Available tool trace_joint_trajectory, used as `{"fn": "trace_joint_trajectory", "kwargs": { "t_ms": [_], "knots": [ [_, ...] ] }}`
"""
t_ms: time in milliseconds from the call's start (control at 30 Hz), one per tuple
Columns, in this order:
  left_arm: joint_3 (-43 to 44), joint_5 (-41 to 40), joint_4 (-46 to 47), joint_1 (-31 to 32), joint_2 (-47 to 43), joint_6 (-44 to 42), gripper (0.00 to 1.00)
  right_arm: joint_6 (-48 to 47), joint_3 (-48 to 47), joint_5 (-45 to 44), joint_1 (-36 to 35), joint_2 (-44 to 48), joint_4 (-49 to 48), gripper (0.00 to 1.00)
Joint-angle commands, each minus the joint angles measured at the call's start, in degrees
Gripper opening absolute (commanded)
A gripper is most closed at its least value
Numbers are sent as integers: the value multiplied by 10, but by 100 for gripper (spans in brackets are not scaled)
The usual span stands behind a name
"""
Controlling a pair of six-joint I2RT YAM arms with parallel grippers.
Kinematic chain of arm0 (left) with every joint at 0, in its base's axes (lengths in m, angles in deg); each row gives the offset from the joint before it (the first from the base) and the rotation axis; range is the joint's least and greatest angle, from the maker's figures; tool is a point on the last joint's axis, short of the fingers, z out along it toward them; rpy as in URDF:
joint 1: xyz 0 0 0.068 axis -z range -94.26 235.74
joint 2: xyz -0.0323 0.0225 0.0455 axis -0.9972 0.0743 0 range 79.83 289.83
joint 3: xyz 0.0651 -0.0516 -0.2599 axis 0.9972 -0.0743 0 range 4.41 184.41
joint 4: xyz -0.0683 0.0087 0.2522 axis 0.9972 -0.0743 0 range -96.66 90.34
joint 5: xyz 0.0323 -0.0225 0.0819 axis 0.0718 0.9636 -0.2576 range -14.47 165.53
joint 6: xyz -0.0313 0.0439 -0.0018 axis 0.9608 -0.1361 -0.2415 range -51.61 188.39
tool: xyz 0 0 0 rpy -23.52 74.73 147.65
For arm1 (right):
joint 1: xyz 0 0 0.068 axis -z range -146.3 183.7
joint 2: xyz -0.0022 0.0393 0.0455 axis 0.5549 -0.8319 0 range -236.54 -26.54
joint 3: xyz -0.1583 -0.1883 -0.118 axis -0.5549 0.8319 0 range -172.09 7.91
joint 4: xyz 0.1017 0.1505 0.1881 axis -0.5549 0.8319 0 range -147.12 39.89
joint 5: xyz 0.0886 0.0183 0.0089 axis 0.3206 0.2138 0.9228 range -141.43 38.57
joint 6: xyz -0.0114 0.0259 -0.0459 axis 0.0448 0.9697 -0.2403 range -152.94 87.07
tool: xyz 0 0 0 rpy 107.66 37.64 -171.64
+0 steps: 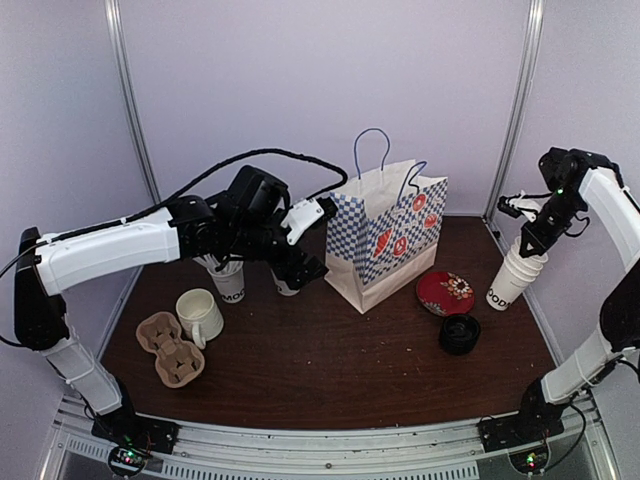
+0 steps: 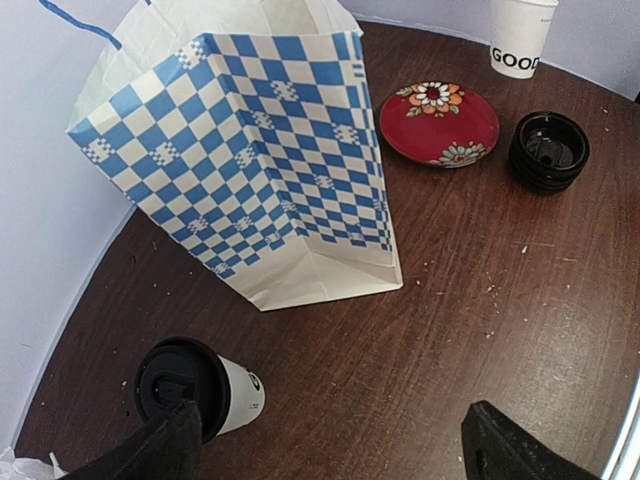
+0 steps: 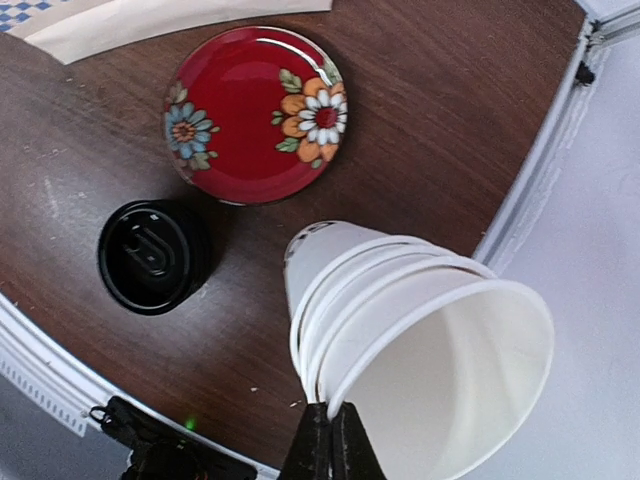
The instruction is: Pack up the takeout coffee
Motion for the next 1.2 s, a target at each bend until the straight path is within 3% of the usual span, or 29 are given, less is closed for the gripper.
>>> {"fn": "trace_joint_trajectory", "kwargs": {
  "t_ms": [0,33,67,133,167,200,233,367,700,1167],
  "knots": [
    [17,-2,6,5,6,-9,94,-27,-55,98,7,-24,77,0],
    [17,-3,6,5,7,-9,94,25,-42,-17,-9,-25,36,0],
    [18,-2,6,5,7,-9,94,12,-29,-70,-24,-21,30,0],
    [19,1,4,5,7,-9,94,-65,-63,86,-11,-31,127,0],
    [18,0,5,6,6,-9,94,-28,-67,42,-16,-33,93,0],
    [18,-1,6,6,6,-8,94,30,-53,-71,-27,-31,42,0],
    [18,0,6,6,6,-8,94,16,-41,-135,-34,-26,20,0],
    [18,3,6,6,4,-9,94,14,-73,-49,2,-38,43,0],
    [17,1,6,7,2,-11,94,-3,-128,-2,-7,-13,96,0],
    [44,-2,-23,7,26,-25,93,-12,-86,48,-22,49,105,0]
  ]
}}
